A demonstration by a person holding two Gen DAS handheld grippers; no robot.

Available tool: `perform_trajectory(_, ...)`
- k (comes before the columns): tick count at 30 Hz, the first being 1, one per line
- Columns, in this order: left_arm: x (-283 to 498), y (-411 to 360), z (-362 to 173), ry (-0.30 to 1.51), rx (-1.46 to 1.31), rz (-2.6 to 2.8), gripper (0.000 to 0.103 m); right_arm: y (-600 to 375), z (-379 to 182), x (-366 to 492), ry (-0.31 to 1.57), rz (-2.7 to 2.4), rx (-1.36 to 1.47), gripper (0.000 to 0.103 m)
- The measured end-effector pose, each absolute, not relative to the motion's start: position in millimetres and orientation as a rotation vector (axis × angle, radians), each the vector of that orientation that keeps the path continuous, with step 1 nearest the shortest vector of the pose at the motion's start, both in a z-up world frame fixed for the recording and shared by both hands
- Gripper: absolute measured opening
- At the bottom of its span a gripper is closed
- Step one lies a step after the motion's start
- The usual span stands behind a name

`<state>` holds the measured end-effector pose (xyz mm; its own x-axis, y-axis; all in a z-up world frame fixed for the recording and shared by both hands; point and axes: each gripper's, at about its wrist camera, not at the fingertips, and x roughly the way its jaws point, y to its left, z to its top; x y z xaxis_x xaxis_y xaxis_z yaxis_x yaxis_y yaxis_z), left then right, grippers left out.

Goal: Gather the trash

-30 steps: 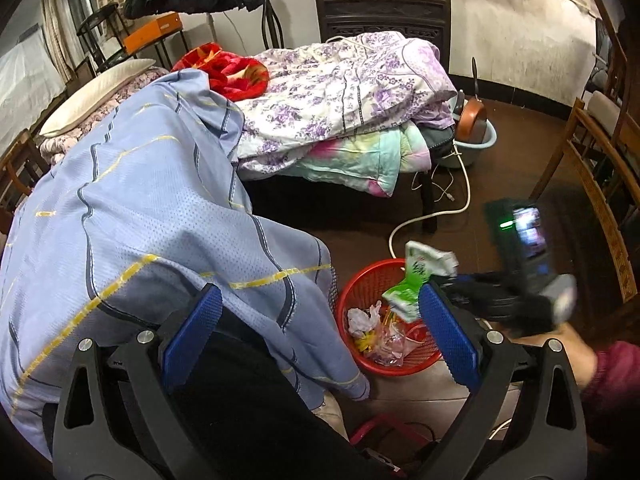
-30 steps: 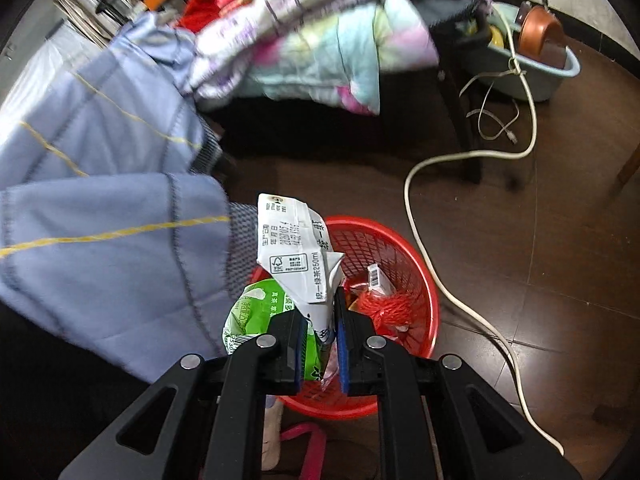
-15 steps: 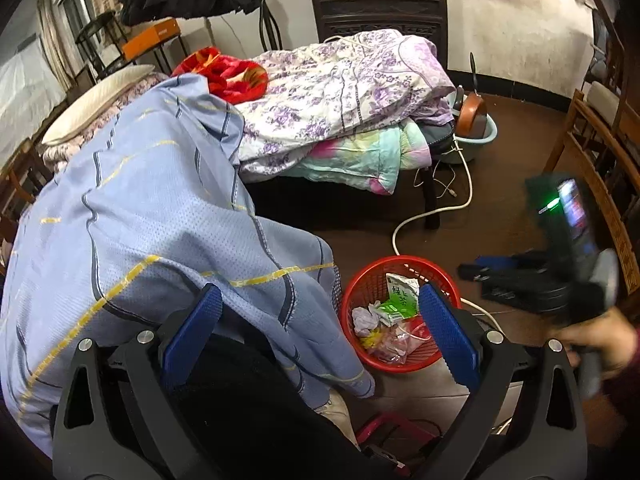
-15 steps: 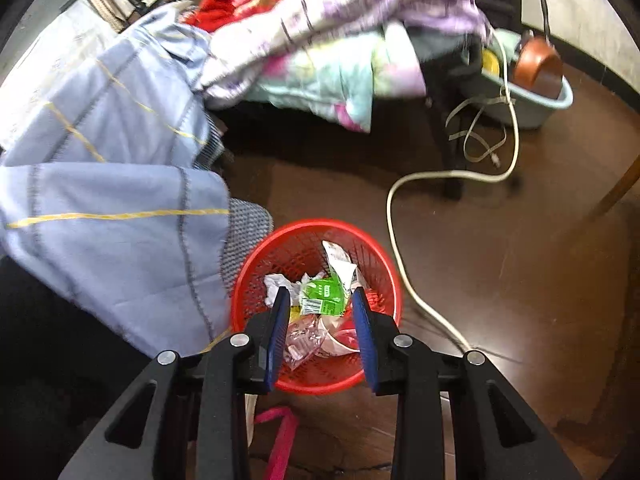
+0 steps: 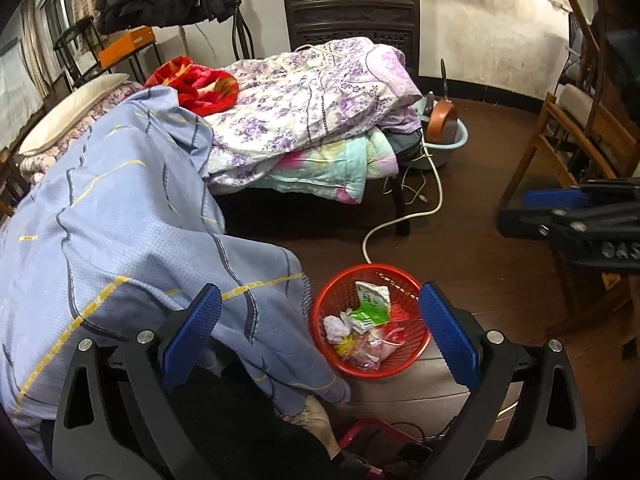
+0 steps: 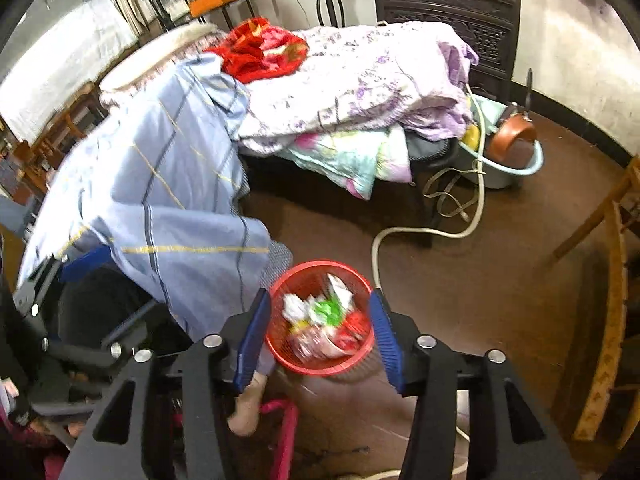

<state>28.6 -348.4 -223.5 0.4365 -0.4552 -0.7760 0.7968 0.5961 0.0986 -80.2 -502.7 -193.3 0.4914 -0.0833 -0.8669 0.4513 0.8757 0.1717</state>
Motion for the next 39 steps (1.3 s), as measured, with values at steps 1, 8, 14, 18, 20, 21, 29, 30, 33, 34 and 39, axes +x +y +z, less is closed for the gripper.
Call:
perform_trajectory(1,29,-348,-225,0.788,0.494,-0.821,0.095,-501,-192,-82,1.029,-0.345,0.394,0.054)
perform_trajectory(8,21,-341,-232,0.827,0.500,-0.815,0.095,-490,-193,-111,1.081,-0.368,0.359,0.061)
perform_trajectory(14,7,-337,-236,0.792,0.558,-0.764,0.095,-478,-218,-122,1.043,-0.344,0.353,0.063)
perform_trajectory(18,8,-335,-240,0.806,0.568,-0.741,0.095,-471,-229,-122,1.034,-0.332,0.349,0.067)
perform_trajectory(20,10,-336,-242,0.816,0.567,-0.738,0.095,-469,-232,-121,1.033,-0.330,0.335,0.068)
perform_trajectory(21,10,-337,-243,0.821,0.566,-0.739,0.095,-468,-233,-120,1.031,-0.328,0.333,0.068)
perform_trajectory(29,15,-341,-251,0.866,0.561,-0.749,0.095,-463,-240,-115,1.036,-0.316,0.331,0.073)
perform_trajectory(30,15,-341,-251,0.867,0.564,-0.749,0.095,-462,-241,-115,1.039,-0.313,0.335,0.073)
perform_trajectory(33,14,-343,-253,0.867,0.578,-0.746,0.095,-460,-242,-113,1.047,-0.305,0.342,0.074)
perform_trajectory(34,13,-343,-254,0.863,0.583,-0.744,0.095,-460,-243,-113,1.048,-0.304,0.344,0.074)
perform_trajectory(39,13,-344,-254,0.860,0.594,-0.739,0.095,-459,-241,-113,1.043,-0.301,0.346,0.077)
